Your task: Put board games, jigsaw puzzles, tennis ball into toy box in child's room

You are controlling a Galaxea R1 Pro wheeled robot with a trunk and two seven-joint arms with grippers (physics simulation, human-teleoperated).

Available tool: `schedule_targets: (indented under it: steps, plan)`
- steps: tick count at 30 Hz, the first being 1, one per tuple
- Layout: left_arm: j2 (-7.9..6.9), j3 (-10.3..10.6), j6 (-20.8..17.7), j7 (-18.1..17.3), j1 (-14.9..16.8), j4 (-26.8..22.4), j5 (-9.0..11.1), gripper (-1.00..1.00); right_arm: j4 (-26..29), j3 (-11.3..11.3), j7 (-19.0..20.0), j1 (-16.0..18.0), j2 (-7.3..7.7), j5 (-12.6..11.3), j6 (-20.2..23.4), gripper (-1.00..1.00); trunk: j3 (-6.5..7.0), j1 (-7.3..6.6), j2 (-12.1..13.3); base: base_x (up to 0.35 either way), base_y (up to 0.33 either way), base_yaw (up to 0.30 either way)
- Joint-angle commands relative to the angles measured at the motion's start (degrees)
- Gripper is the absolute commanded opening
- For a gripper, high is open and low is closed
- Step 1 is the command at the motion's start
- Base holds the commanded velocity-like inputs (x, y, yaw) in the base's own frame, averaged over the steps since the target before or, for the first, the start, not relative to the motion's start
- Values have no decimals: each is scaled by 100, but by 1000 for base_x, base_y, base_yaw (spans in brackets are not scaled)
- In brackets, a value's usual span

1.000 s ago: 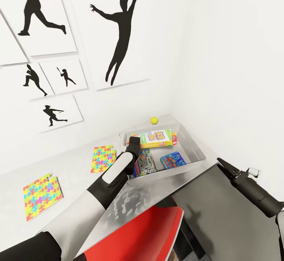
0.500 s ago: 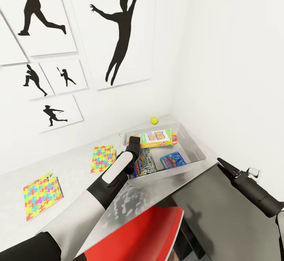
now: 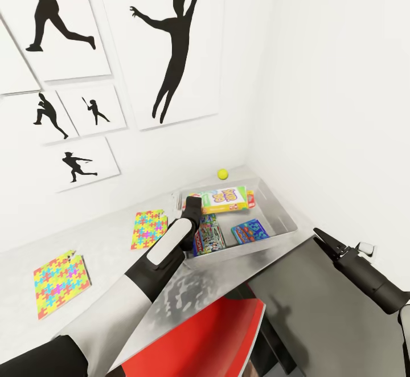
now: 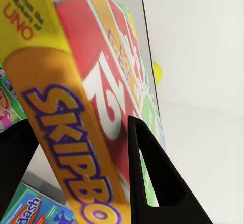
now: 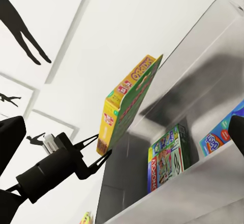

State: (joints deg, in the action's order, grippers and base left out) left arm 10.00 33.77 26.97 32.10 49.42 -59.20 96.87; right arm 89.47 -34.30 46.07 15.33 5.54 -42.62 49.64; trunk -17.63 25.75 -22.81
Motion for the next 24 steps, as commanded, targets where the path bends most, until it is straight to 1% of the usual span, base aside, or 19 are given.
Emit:
schedule_targets:
  steps: [1,5,6,24]
  plan:
    - [0,7,32,18,6,-4,14,-100,1,-7,15,5,0,-1,29,100,-10,3,-11,0,0,0]
    - [0,11,40,23,6,-4,4,-100,1,-7,16,5,0,-1,27,100,-10,3,-11,0,0,0]
    - [0,13,43,24,6,-4,1,100,1,-7,16,5,0,0,25,100,-10,3,-11,0,0,0]
    - [0,33,81,16,6,-12,2,100,1,-15,16,6,0,-1,20,100,-10,3,-11,0,0,0]
